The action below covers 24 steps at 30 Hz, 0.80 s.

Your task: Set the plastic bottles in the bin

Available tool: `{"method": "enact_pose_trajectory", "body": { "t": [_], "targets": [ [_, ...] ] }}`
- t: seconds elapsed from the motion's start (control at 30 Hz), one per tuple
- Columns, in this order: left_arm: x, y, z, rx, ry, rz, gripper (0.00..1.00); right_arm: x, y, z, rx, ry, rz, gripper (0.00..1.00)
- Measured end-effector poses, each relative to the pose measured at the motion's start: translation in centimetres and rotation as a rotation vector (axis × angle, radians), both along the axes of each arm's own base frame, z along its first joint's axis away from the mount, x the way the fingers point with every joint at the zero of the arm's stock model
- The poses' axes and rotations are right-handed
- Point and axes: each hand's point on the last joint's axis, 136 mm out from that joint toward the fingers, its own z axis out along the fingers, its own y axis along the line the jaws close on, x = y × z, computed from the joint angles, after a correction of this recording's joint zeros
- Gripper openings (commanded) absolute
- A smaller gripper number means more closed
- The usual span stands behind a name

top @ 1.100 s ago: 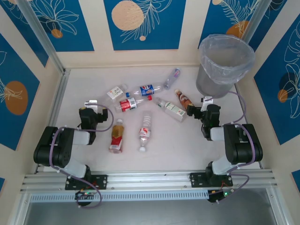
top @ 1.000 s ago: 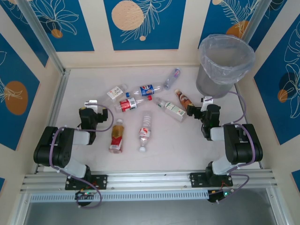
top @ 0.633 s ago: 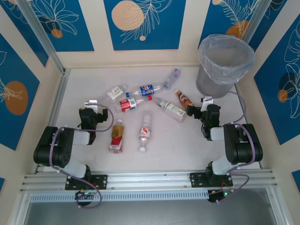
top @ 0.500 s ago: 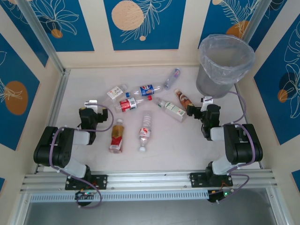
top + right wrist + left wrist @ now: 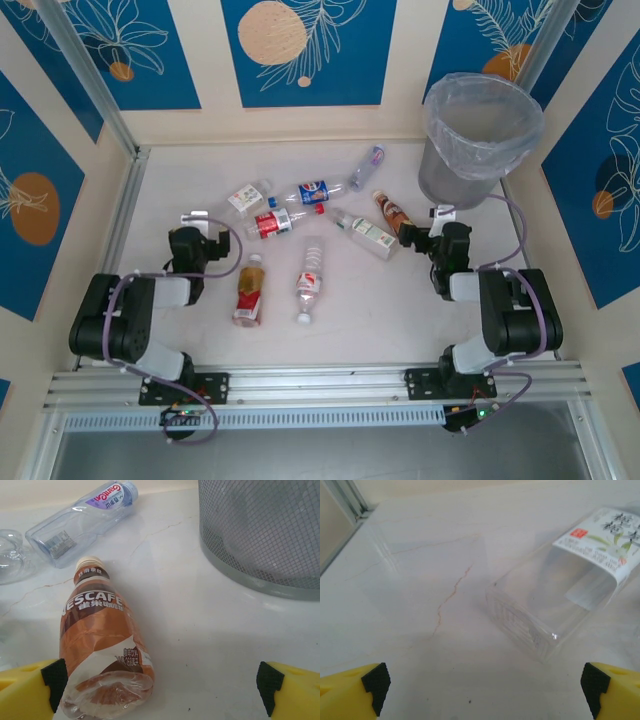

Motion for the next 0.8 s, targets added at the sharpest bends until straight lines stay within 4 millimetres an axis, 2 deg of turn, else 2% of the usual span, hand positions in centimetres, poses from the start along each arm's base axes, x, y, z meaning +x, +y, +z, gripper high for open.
{"method": "enact_pose_trajectory", "body": {
  "t": [0.1,0.2,0.33,0.5,0.57,0.63,0.8],
  "targets": [
    [0.9,0.0,3.3,-0.003,-0.044,0.008,0.99,-0.4,0.0,2.6,0.000,-0.055,-0.002,0.99],
    [0.5,0.8,5.9,-0.024,-0.084,0.063,0.99,-1.2,0.0,5.2,0.020,-0.098,-0.009,0.99],
    [-0.6,1.8,7.9,-0.114,-0.061,0.166,0.99,-2.3,0.0,7.2,0.094,-0.075,-0.038,0.99],
    [-1.0,1.8,10.2,-0.280,-0.005,0.262,0.99,-2.9,-0.7,8.9,0.216,-0.007,-0.138,0.99],
    [-1.6,1.4,9.9,-0.337,0.047,0.287,0.99,-3.5,-1.1,8.3,0.262,0.027,-0.184,0.99],
    [-2.5,0.9,8.8,-0.385,0.122,0.305,0.99,-4.3,-1.2,7.4,0.309,0.066,-0.220,0.99],
    [-6.0,-2.0,5.6,-0.452,0.336,0.270,0.99,-5.7,-1.3,5.7,0.389,0.156,-0.281,0.99]
  ]
}}
